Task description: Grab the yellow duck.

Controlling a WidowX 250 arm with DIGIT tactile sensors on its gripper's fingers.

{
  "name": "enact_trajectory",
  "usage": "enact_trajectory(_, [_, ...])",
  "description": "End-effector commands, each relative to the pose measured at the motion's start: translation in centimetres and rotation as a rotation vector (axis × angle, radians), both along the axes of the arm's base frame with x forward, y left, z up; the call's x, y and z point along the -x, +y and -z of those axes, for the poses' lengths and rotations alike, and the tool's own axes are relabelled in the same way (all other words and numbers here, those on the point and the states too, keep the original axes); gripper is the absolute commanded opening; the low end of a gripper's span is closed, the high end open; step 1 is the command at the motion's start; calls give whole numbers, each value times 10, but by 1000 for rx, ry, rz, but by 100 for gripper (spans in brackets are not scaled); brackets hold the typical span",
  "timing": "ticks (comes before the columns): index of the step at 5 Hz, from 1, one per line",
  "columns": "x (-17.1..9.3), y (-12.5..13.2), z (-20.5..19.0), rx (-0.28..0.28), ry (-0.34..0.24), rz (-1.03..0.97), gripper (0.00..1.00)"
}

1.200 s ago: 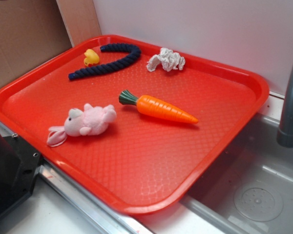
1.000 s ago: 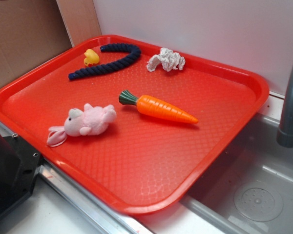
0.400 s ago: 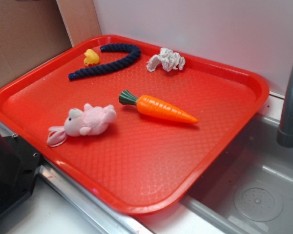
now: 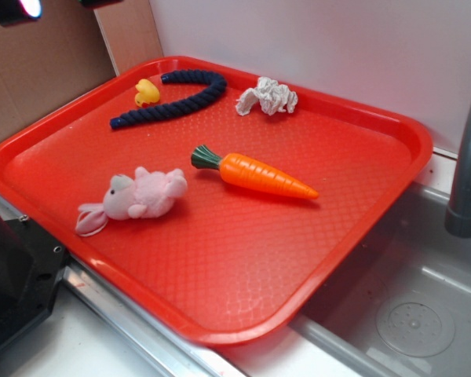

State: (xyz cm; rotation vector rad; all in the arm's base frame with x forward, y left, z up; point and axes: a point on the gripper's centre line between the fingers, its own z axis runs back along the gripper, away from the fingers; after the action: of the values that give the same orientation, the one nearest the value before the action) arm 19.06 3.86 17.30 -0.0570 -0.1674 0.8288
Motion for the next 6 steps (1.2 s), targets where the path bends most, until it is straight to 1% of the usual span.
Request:
enact_trajectory(1, [-30,39,32,-76,-136,-247,100])
enact_trajectory(2, [-41,54,49,-100,-158,-262,100])
enact_trajectory(4, [-69,77,84,-160,-201,-357,100])
enact_trajectory(5, [-86,87,104,-205,-199,-408,100])
enact_trajectory(6, [-96,96,121,-246,-201,-443,100])
